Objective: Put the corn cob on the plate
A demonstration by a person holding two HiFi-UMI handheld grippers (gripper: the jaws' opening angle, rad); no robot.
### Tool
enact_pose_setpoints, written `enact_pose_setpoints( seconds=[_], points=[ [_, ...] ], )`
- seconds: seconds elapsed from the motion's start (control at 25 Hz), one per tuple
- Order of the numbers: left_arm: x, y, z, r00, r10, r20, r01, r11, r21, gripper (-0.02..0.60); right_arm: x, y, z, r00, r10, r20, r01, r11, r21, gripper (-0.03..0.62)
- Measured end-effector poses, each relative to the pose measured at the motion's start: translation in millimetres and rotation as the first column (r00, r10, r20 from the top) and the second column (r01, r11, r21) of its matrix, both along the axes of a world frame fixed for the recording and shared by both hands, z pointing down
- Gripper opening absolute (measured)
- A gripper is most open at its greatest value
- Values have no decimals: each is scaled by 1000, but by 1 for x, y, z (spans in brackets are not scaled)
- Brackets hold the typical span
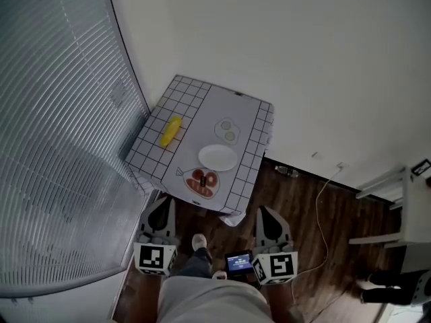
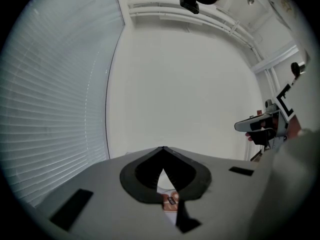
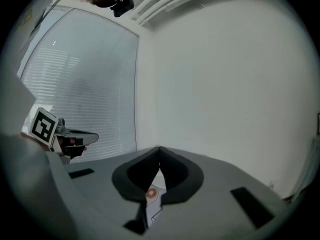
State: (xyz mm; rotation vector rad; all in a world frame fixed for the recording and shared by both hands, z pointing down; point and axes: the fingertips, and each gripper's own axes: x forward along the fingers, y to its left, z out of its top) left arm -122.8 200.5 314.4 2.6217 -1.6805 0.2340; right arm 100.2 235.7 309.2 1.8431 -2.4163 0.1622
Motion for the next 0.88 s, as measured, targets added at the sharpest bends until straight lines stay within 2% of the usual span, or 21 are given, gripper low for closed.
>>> enact_pose_setpoints(
  seconds=[0.4, 0.52, 0.64, 0.88],
  points=[
    [-36, -88, 0, 998, -30, -47, 29, 1000, -12, 6, -32, -91, 7, 1000, -12, -23, 11, 1000, -16, 6],
    [-44, -110, 6, 999, -17, -36, 16, 1000, -17, 6, -38, -107, 9, 1000, -5, -27, 4, 1000, -24, 6],
    [-46, -131, 13, 1000, 3, -24, -3, 1000, -11, 6, -39, -118, 15, 1000, 4, -29, -6, 999, -43, 6],
    [-37, -166, 18, 999, -8, -35, 6, 999, -36, 6, -36, -147, 22, 1000, -18, -17, 17, 998, -65, 6]
  ],
)
